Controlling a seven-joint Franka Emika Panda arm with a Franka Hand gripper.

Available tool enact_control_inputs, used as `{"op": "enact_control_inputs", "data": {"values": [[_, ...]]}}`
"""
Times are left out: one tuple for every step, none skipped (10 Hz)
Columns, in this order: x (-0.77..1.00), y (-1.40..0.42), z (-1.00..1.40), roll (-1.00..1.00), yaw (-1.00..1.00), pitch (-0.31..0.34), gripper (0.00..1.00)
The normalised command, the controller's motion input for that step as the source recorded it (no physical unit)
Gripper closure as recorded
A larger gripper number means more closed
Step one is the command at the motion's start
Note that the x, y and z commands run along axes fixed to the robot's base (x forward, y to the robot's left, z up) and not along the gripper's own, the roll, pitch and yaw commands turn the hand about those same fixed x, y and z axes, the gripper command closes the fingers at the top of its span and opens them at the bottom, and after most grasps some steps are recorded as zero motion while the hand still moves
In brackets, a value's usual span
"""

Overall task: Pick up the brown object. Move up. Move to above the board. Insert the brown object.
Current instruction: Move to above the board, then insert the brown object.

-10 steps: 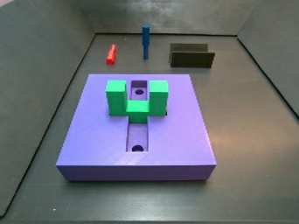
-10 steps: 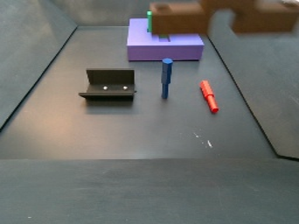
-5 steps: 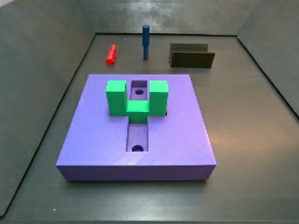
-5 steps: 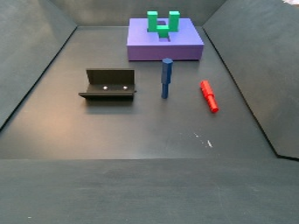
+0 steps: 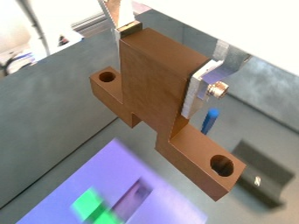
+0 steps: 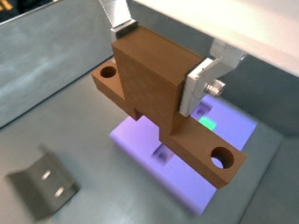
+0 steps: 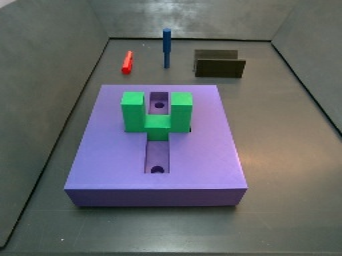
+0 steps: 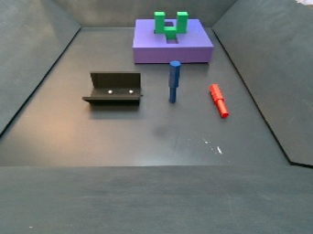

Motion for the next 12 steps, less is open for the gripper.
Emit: {"op": "enact_control_inputs", "data": {"values": [[0.22,-0.96,0.13,0.01,0.01,0.167,1.00],[0.17,-0.59,0.09,0.01,0.01,0.156,1.00],[0.10,-0.30,0.06,0.01,0.01,0.115,1.00],[0.06,-0.19,0.05,0.02,0.01,0.087,1.00],[0.01,0.00,-0.04,0.00,0.00,0.000,1.00],[-0.08,0.00,-0.43,-0.01,-0.44,-0.073,1.00],[-0.15,0.00,-0.37,-0.06,-0.94,-0.123,1.00],[0.00,0.00,-0.28,0.00,-1.00,-0.106,1.00],[0.00,0.00,-0.23,0.00,-1.00,-0.029,1.00],[0.00,0.00,-0.24,0.00,-1.00,-0.014,1.00],[0.00,0.00,-0.27,0.00,-1.00,-0.031,1.00],[0.00,0.00,-0.35,0.00,-1.00,-0.054,1.00]]}}
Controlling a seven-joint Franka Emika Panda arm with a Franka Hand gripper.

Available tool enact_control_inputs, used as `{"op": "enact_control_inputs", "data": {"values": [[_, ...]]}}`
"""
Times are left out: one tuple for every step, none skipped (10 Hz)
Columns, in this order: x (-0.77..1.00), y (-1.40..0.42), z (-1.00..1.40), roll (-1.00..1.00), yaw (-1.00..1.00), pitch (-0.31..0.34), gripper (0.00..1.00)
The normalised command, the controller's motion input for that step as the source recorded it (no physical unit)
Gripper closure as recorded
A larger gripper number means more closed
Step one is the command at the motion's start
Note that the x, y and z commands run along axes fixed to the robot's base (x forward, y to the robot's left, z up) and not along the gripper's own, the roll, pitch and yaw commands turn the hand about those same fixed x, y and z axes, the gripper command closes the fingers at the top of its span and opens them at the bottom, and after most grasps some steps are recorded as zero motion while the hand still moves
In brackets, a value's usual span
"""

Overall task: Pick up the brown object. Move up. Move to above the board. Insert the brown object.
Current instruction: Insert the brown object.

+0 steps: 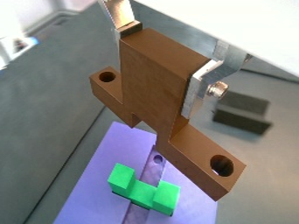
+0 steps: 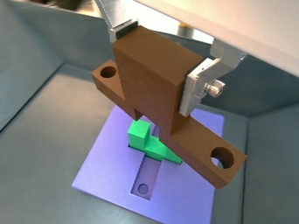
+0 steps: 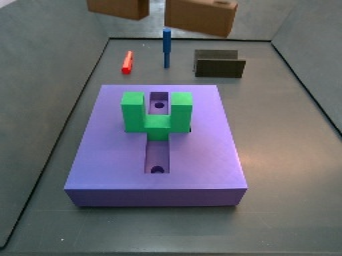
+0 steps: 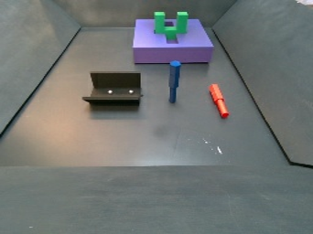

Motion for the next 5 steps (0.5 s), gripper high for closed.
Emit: {"op": "enact_control_inputs", "data": {"values": [[0.00,0.00,-0.36,-0.01,-1.00,-0.057,1.00],[0.00,0.00,-0.35,-0.01,-1.00,-0.054,1.00],[0.00,0.00,-0.35,-0.01,-1.00,-0.054,1.00],[0.00,0.00,-0.35,0.00,-1.00,-0.043,1.00],[0.00,0.00,-0.36,0.00,-1.00,-0.051,1.00]]}}
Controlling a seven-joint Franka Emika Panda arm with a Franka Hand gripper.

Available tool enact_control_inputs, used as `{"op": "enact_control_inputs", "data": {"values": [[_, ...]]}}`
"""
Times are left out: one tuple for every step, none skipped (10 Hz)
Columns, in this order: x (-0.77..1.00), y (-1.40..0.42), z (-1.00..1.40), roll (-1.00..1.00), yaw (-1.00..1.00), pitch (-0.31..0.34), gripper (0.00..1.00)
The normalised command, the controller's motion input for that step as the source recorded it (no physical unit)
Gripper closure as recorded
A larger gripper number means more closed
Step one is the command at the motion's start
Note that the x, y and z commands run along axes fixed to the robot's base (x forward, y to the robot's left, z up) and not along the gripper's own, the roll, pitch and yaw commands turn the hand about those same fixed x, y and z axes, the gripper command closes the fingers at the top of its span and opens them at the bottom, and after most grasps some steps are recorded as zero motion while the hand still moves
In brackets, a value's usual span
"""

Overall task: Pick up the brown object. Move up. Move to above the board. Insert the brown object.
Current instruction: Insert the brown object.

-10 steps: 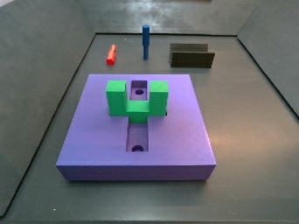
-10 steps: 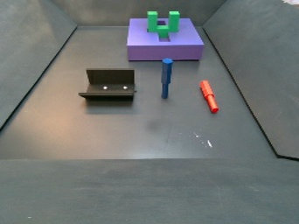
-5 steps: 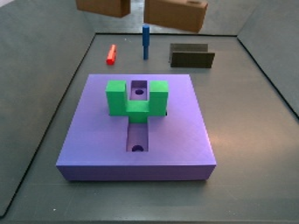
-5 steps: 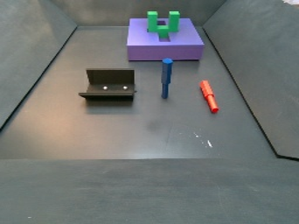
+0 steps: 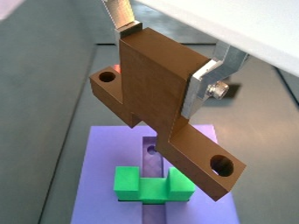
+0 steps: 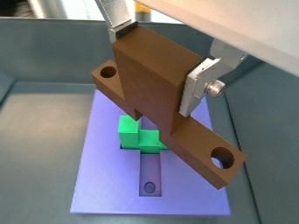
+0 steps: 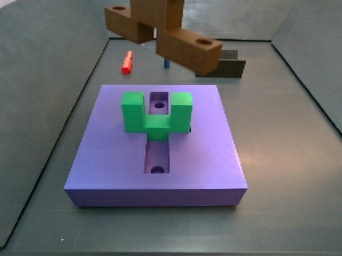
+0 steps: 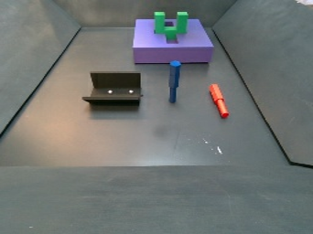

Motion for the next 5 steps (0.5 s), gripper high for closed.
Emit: {"op": "enact_control_inputs", "data": {"values": [[0.00,0.00,-0.35,0.00,-1.00,-0.046,1.00],[0.00,0.00,-0.35,0.00,-1.00,-0.044,1.00],[0.00,0.00,-0.35,0.00,-1.00,-0.049,1.00],[0.00,-0.04,-0.36,0.00,-1.00,-0.080,1.00],[0.00,-0.05,-0.35,0.00,-1.00,-0.084,1.00]]}}
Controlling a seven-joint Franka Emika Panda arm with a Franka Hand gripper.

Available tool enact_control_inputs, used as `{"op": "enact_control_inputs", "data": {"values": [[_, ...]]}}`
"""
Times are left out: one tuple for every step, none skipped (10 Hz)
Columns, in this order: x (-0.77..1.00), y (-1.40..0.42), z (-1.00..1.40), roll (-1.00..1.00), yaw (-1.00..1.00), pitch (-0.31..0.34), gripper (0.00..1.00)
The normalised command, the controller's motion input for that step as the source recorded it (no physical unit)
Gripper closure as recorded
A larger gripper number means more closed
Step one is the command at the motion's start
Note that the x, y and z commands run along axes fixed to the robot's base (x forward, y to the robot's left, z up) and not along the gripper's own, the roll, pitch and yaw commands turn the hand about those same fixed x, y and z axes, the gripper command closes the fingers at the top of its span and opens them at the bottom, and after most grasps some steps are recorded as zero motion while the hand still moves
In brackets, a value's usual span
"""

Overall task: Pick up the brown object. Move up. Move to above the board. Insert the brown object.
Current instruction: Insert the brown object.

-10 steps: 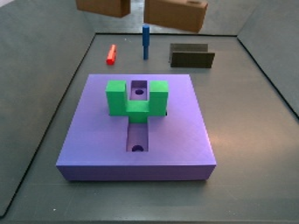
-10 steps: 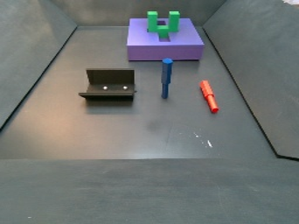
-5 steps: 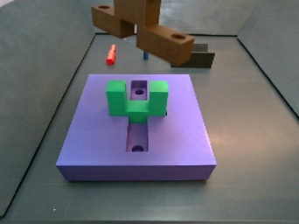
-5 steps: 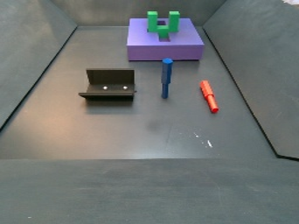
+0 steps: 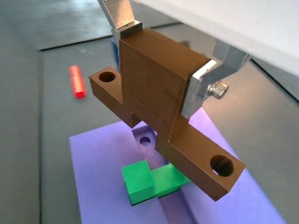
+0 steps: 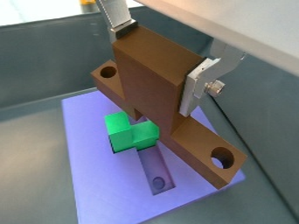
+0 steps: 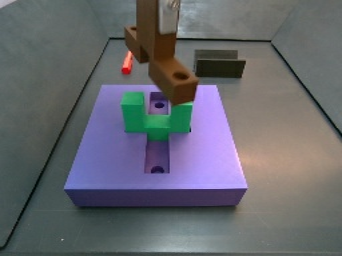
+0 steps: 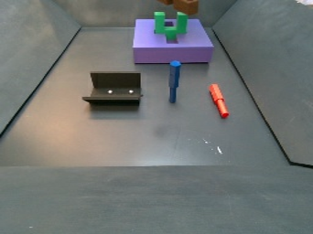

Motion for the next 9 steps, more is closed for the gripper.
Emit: {"op": "enact_control_inputs", "data": {"values": [[0.00,-0.09,-0.27,-0.01,-1.00,-0.071,1.00],[0.00,-0.11,-0.23,-0.02,-1.00,-0.084,1.00],[0.00,-0.17,-0.16,-0.04,-0.98,-0.107,1.00],[0.00,-0.18,-0.01,-0.10,-0.93,-0.100,1.00],[0.01,-0.25,0.00,-0.13,-0.85,-0.050,1.00],[0.06,-0.34,0.06,-0.11,-0.78,0.000,1.00],[0.25,-0.32,0.00,0.00,-0.43,0.000,1.00],[0.01,0.00,-0.02,0.00,-0.07,0.000,1.00],[0.25,0.00,-0.03,0.00,-0.08,0.000,1.00]]}}
